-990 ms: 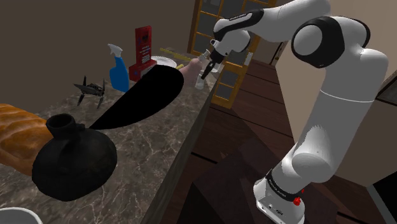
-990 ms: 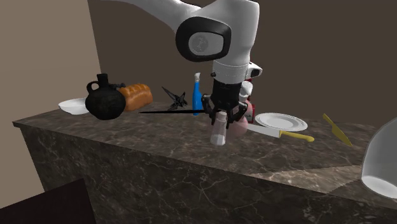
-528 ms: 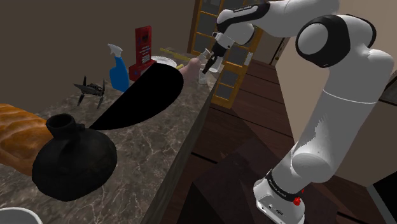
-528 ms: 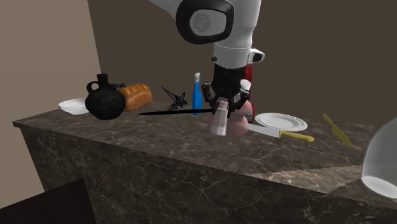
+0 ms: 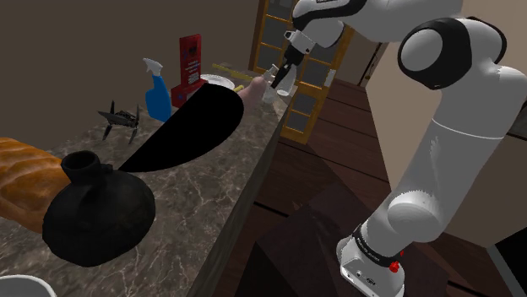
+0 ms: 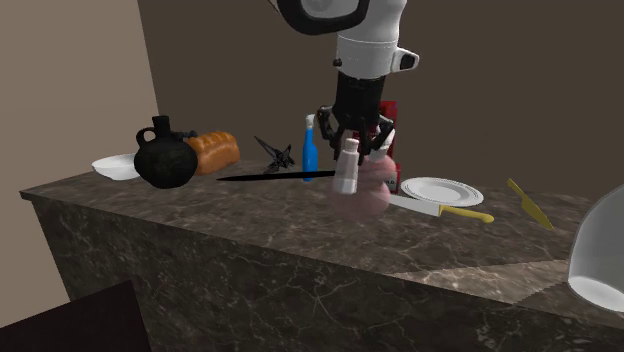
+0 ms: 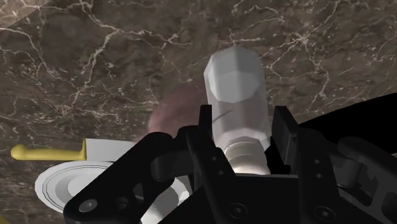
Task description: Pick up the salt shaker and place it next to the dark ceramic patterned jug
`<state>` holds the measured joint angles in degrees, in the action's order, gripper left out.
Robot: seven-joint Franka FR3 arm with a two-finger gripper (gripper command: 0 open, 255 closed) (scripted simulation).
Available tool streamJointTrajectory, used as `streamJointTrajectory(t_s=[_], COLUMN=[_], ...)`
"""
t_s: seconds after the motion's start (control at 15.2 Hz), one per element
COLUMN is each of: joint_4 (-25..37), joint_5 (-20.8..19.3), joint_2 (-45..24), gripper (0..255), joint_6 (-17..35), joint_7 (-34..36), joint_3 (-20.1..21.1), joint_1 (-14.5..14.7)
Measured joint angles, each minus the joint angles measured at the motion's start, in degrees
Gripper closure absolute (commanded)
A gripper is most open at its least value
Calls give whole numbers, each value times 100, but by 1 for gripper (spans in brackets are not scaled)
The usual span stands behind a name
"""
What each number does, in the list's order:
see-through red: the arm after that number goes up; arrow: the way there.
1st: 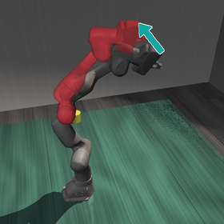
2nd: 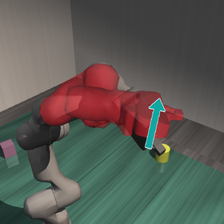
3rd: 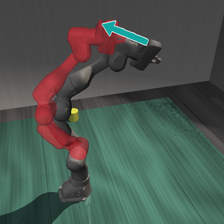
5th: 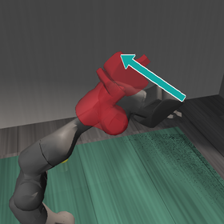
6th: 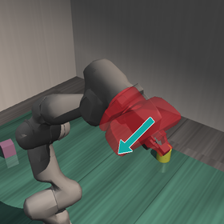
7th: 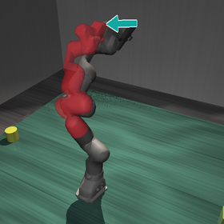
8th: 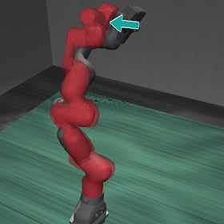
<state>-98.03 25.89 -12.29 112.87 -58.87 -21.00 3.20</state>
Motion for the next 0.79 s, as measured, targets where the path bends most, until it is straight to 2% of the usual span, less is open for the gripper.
streamJointTrajectory(t_s=[0.79], joint_4=[794], joint_5=[-141], joint_2=[73], gripper=[255], joint_6=[-809], joint_7=[312], joint_3=[-41], joint_1=[-39])
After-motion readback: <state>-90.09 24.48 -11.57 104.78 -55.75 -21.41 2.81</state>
